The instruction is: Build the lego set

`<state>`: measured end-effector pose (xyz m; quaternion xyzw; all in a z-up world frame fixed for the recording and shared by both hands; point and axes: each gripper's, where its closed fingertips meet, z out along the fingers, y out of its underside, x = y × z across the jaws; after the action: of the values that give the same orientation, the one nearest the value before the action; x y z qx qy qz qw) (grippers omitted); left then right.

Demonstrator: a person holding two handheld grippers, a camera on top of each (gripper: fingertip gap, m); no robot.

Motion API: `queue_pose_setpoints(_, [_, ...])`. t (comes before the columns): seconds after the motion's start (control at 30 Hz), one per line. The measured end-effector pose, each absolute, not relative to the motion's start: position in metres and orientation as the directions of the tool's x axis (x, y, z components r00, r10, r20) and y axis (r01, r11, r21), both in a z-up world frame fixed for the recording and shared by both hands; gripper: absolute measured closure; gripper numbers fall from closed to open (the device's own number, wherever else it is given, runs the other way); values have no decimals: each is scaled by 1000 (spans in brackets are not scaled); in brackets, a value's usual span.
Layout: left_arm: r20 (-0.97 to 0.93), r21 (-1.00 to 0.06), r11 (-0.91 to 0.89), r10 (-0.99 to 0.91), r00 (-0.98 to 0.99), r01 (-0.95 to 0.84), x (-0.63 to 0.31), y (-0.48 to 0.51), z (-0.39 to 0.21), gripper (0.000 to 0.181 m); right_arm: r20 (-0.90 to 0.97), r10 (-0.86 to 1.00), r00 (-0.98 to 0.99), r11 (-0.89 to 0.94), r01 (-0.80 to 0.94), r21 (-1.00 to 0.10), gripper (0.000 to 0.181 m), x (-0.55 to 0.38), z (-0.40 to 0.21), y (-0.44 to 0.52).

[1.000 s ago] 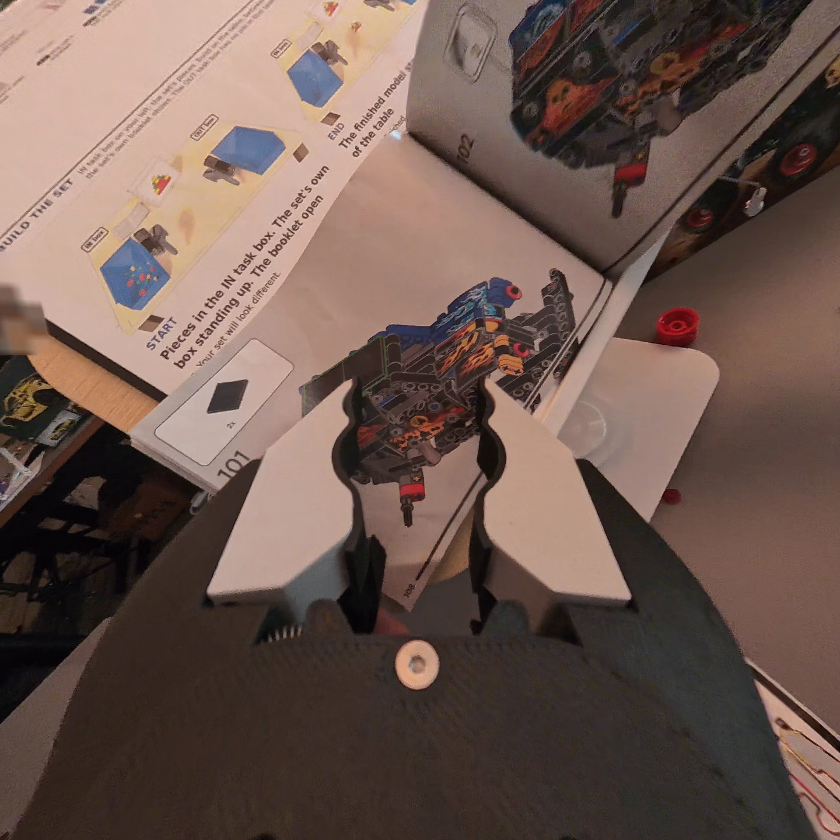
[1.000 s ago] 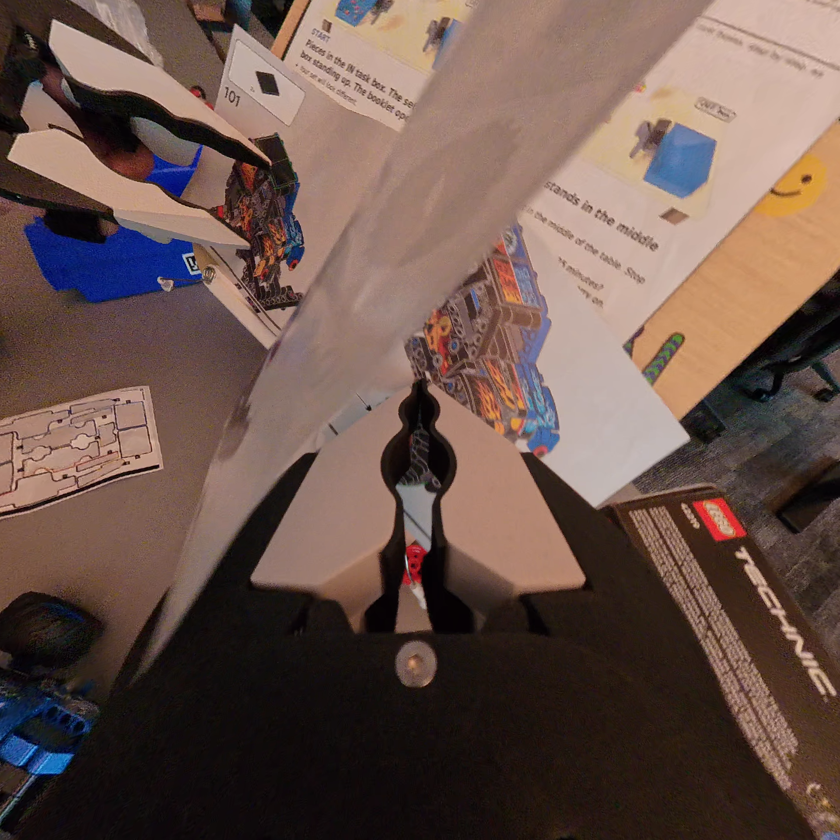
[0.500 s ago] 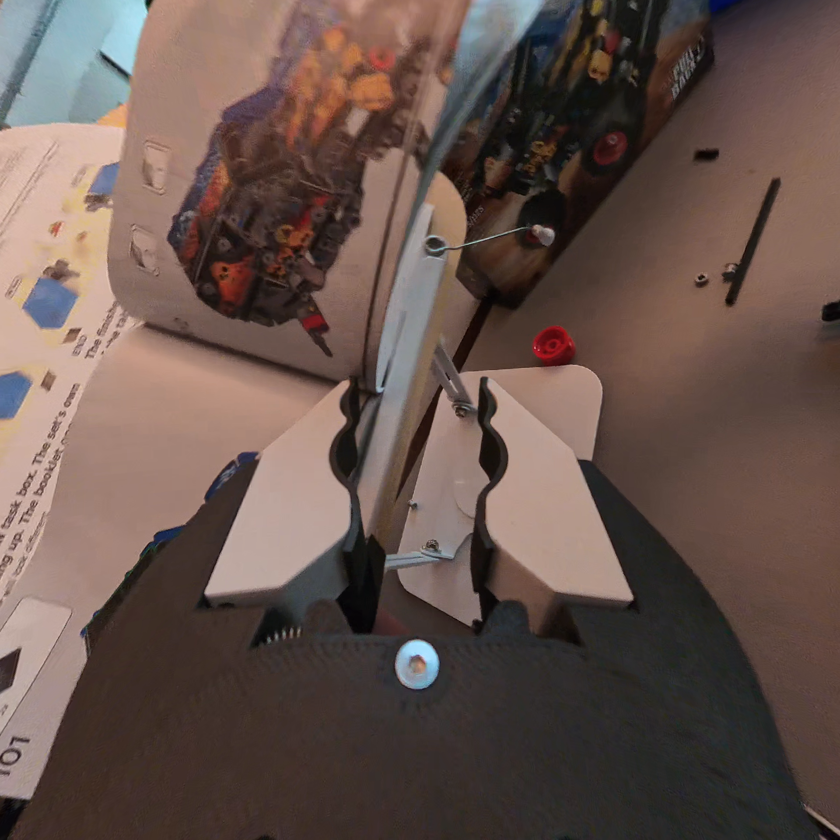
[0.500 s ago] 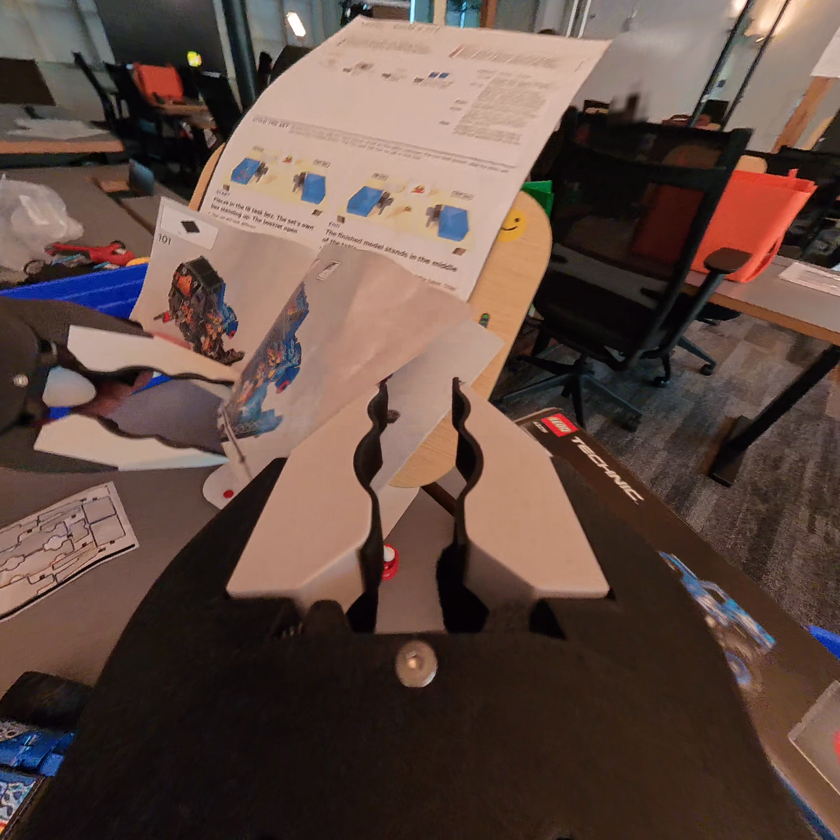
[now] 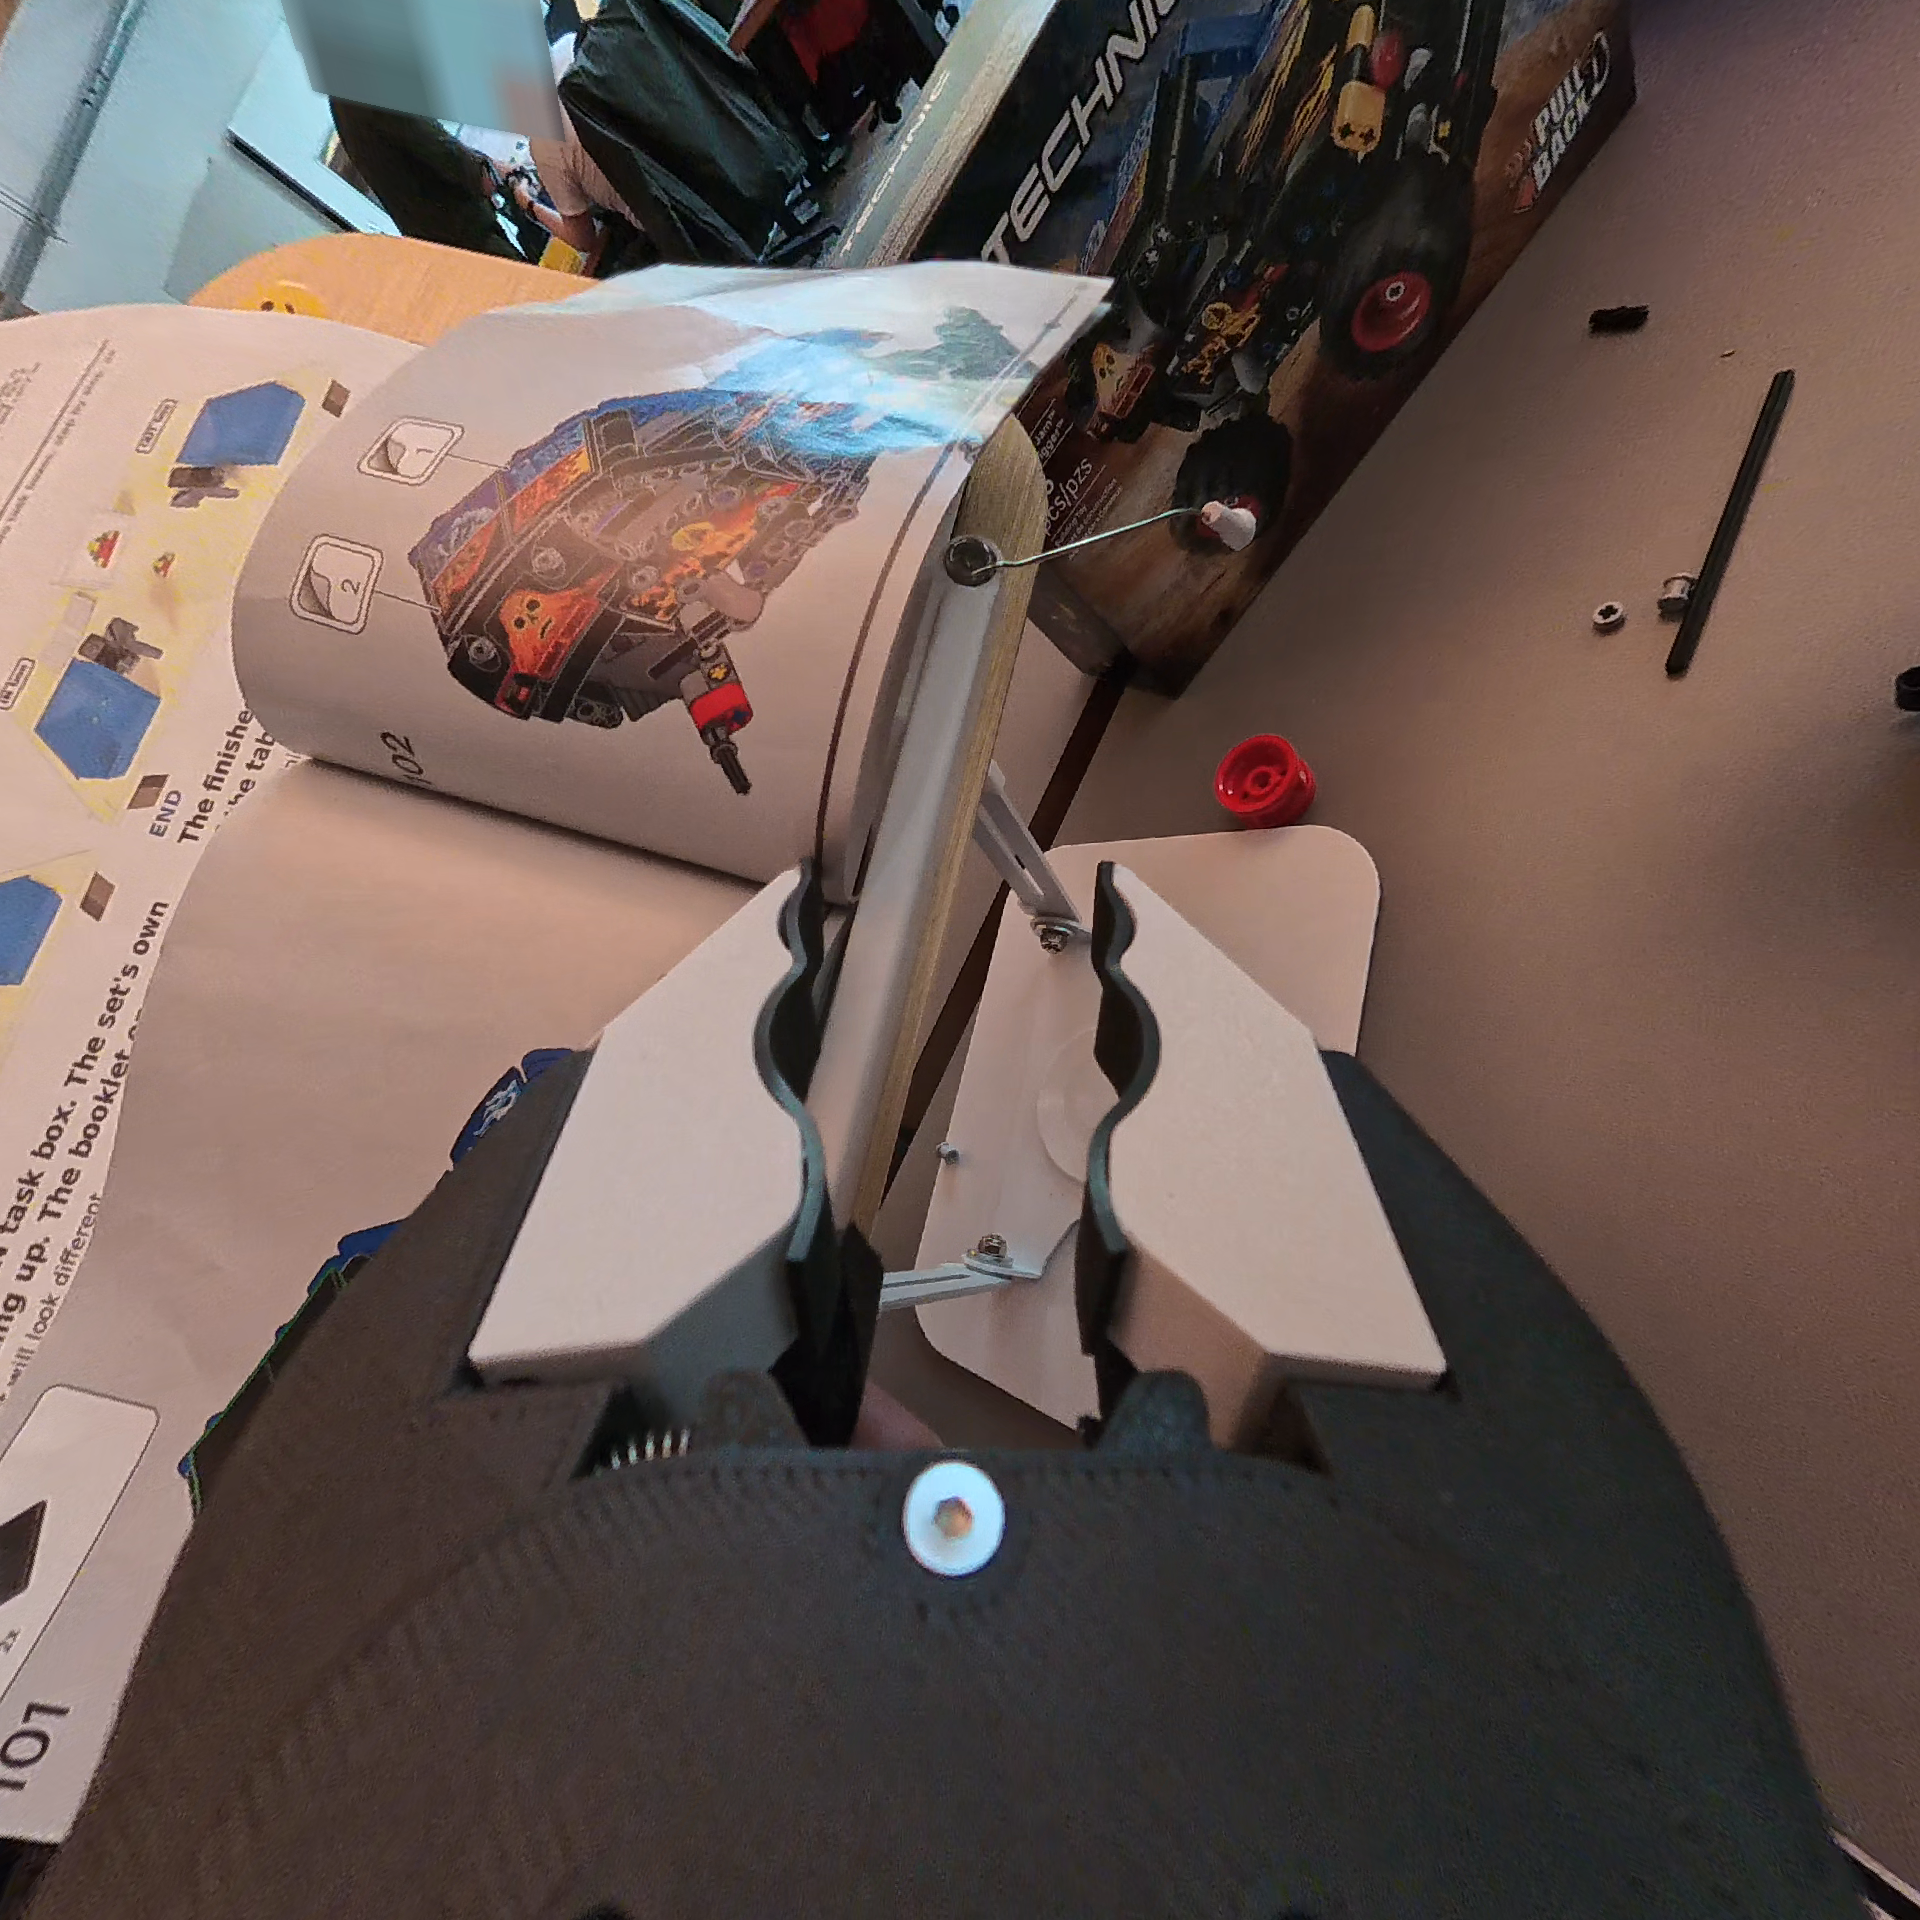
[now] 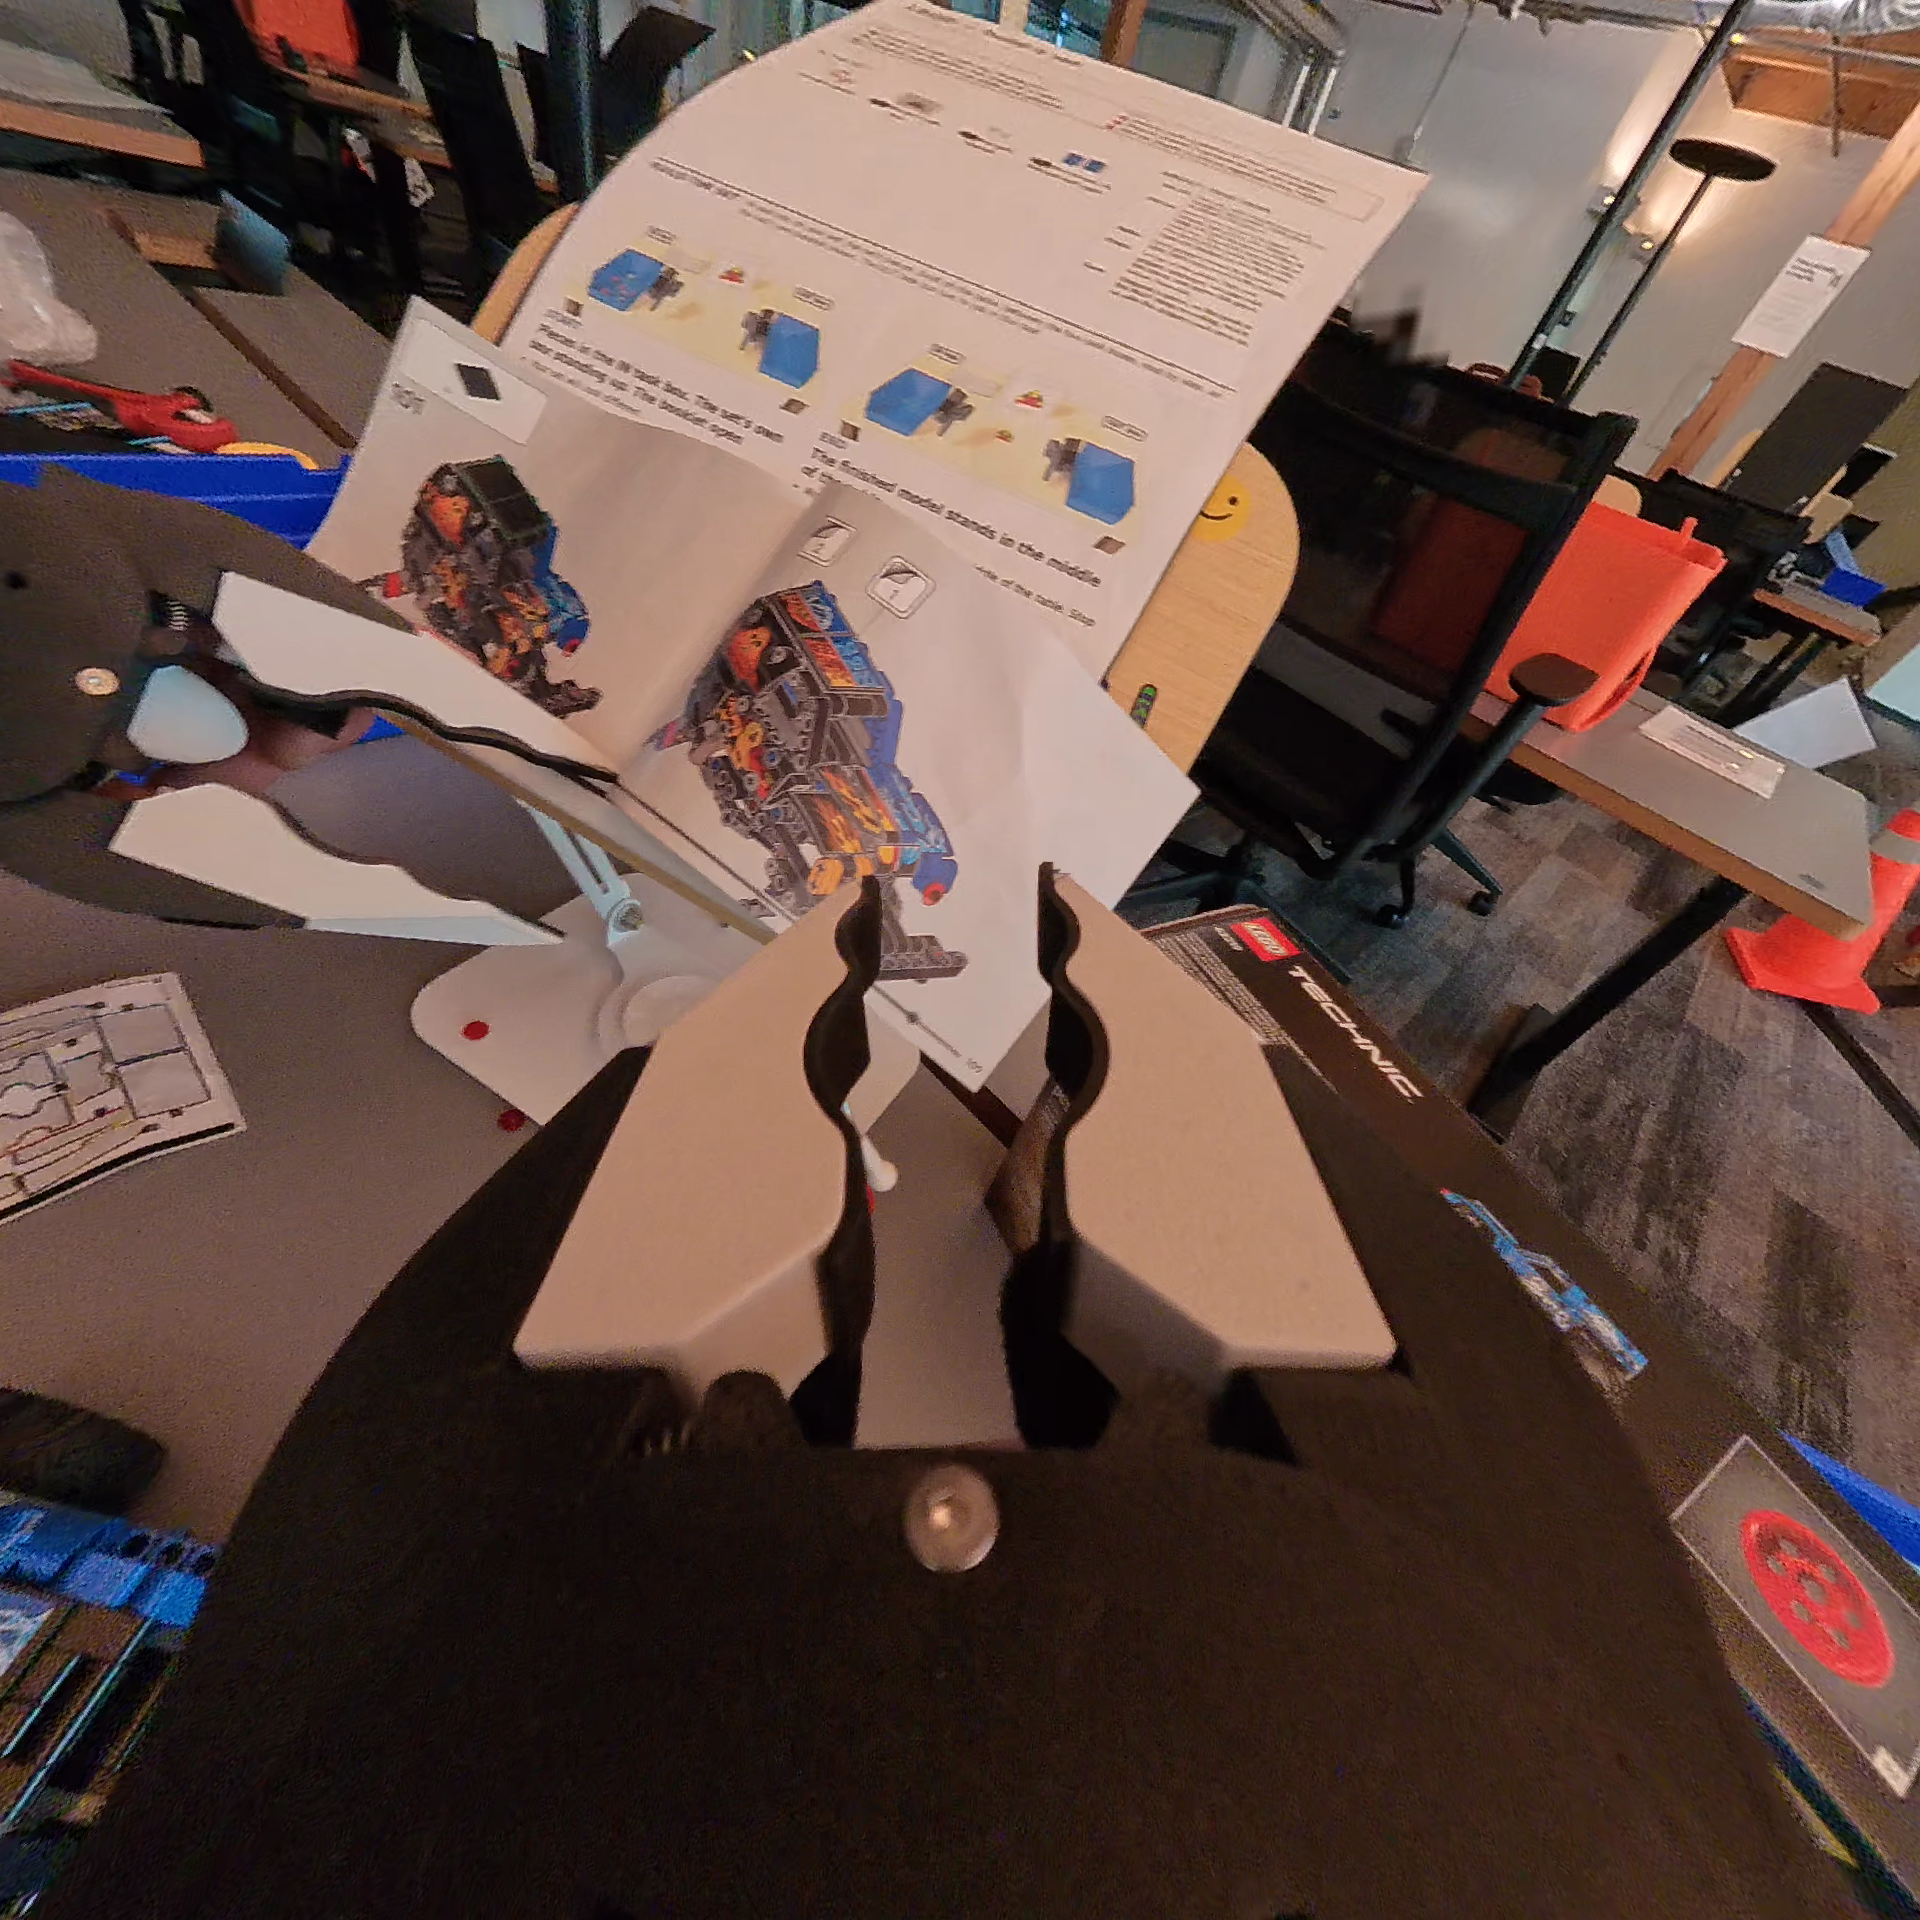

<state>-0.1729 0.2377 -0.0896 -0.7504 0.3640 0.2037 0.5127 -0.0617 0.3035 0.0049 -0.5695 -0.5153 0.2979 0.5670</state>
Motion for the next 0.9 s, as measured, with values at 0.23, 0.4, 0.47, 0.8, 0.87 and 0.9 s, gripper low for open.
queue_pose_setpoints(0.23, [-678,-616,-210,-348,647,-759,-173,235,-88,130,275,934,228,215,256,-943,153,-50,2,271])
queue_pose_setpoints(0.4, [-684,-608,-195,-364,632,-770,-169,232,-85,129,308,930,200,244,292,-925,153,-33,-7,248])
queue_pose_setpoints(0.47, [-689,-605,-179,-371,623,-776,-164,229,-82,130,305,932,197,241,292,-926,153,-24,-11,240])
queue_pose_setpoints(0.8, [-708,-580,-123,-412,573,-805,-140,205,-57,125,193,939,285,122,247,-961,155,37,-53,238])
queue_pose_setpoints(0.87, [-666,-619,-88,-469,580,-781,-119,193,-51,121,171,935,311,95,245,-965,155,48,-64,245])
queue_pose_setpoints(0.9, [-635,-637,-75,-512,578,-767,-107,185,-50,116,159,934,321,81,243,-967,155,52,-69,248])
